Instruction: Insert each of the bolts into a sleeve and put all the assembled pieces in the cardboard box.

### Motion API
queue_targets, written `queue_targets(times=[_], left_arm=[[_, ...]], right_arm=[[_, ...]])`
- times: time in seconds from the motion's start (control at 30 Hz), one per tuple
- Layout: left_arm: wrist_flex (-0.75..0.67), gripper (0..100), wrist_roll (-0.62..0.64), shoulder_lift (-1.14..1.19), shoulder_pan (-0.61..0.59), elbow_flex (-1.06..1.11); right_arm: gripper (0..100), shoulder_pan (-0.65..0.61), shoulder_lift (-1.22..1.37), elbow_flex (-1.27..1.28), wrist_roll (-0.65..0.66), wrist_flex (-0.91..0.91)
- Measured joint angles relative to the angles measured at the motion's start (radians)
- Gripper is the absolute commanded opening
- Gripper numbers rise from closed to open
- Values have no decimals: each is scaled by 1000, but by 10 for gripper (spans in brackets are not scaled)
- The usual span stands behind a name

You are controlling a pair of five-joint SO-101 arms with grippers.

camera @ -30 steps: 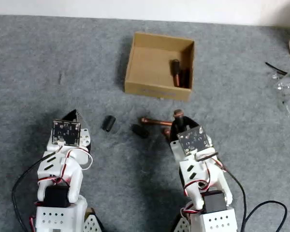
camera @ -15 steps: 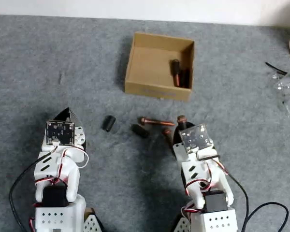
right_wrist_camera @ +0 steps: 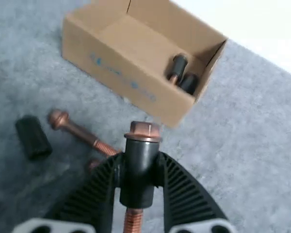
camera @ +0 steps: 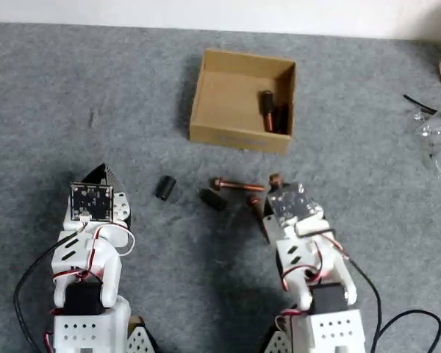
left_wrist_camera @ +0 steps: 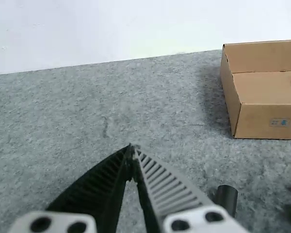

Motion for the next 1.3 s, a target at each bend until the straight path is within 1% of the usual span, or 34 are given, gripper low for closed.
queue_targets(times=[0.1,0.27,0.37,0.47,0.57,0.77,0.9,1.1,1.3], left_arm=[[0,7,0,0,0,0],[0,7,0,0,0,0],[0,7,0,0,0,0],[0,7,0,0,0,0],[0,7,0,0,15,0],[0,7,0,0,18,0],[0,7,0,0,18,0],[0,7,0,0,18,0],[-6,7,0,0,44,0]], right_arm=[[5,0,216,-153,3,-34],[5,0,692,-516,0,-41],[5,0,967,-758,-68,-41],[5,0,1220,-1010,-103,-20],[5,-8,1462,-1275,-106,66],[5,-28,1904,-1818,-112,330],[5,-26,2165,-2151,-112,468],[5,-28,2472,-2550,-112,586],[5,-71,2707,-2834,-112,632]])
